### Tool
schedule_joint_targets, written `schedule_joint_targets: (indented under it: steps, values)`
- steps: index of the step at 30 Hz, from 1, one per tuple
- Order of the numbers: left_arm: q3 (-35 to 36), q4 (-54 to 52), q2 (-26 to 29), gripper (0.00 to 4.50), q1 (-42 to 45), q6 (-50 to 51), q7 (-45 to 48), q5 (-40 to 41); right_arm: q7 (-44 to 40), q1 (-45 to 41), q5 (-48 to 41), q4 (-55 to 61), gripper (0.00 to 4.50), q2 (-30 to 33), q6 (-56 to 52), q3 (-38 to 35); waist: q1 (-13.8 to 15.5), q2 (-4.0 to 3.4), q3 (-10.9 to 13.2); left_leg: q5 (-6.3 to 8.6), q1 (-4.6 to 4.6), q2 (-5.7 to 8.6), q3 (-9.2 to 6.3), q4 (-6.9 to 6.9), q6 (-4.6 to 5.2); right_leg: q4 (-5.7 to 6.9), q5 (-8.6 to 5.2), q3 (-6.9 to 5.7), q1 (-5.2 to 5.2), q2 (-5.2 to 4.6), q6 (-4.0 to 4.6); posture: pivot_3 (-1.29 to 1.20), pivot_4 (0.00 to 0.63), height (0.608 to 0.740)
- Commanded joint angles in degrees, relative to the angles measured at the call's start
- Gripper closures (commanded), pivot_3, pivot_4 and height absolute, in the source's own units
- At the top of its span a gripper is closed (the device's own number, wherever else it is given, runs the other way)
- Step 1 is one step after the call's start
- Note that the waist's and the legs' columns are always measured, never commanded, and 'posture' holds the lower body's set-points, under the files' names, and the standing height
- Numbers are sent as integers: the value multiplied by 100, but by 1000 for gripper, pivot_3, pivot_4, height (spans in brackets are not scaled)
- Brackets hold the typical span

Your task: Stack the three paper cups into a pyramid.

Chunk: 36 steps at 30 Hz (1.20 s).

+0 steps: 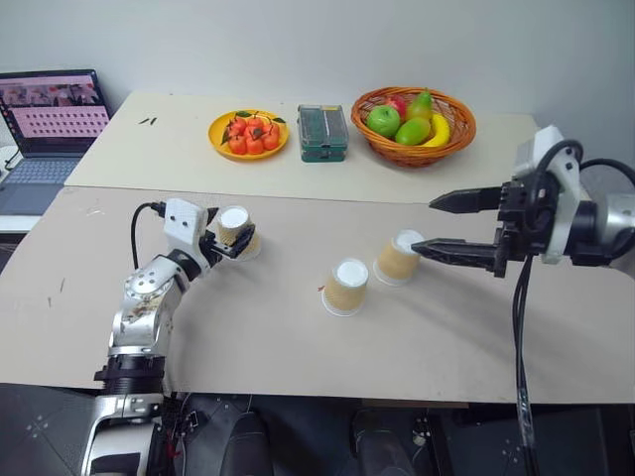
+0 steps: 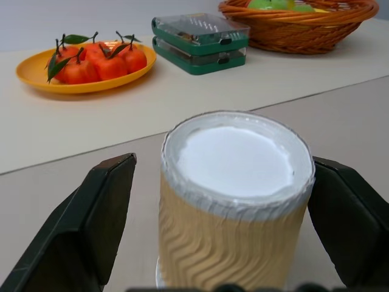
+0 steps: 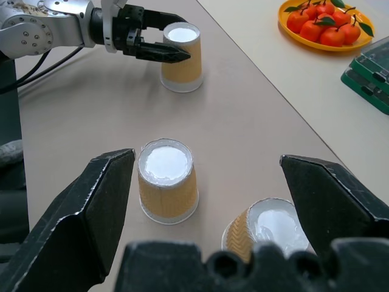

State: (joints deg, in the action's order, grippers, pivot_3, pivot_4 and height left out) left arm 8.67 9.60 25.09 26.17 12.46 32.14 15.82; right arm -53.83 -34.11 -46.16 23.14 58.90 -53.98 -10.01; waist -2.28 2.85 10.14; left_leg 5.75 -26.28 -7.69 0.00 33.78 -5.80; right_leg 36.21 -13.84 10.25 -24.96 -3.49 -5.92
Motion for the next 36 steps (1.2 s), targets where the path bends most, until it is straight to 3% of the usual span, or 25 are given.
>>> schedule_joint_targets:
  steps: [1,2,8,16,20,36]
  values:
    - [-27,-33,8,1530,89,-161,111,15,58,10,-49,122,0,98,4,-248,-1,0,0,0,0,0,0,-1,0,0,0,0,-1,0,0,0,150,740]
    - [-34,-44,-1,1826,87,-149,152,41,65,14,-50,121,0,101,10,-244,3,0,0,0,0,0,0,-2,0,2,0,-1,-1,0,0,0,150,740]
    - [60,-534,79,1826,69,233,515,452,73,52,-28,100,0,100,47,-209,6,0,0,0,0,0,-1,1,0,3,0,-2,2,0,0,0,150,740]
    - [-216,-1714,1042,1826,-161,1054,1954,1115,137,111,-31,132,0,29,64,-184,-18,-4,-2,0,-3,0,-3,-1,0,5,0,-3,-2,0,-4,0,150,740]
    - [-433,-1837,1322,1826,-388,960,2392,1048,247,206,-93,230,0,-18,34,-243,-20,-4,-2,0,-2,0,-3,1,0,4,-4,-3,-1,0,3,0,150,740]
    - [-1078,-1877,652,1826,-465,756,2324,852,646,330,-390,577,0,18,-178,-473,-6,-5,-3,-1,-3,0,-4,4,1,5,-6,-3,1,0,5,0,150,740]
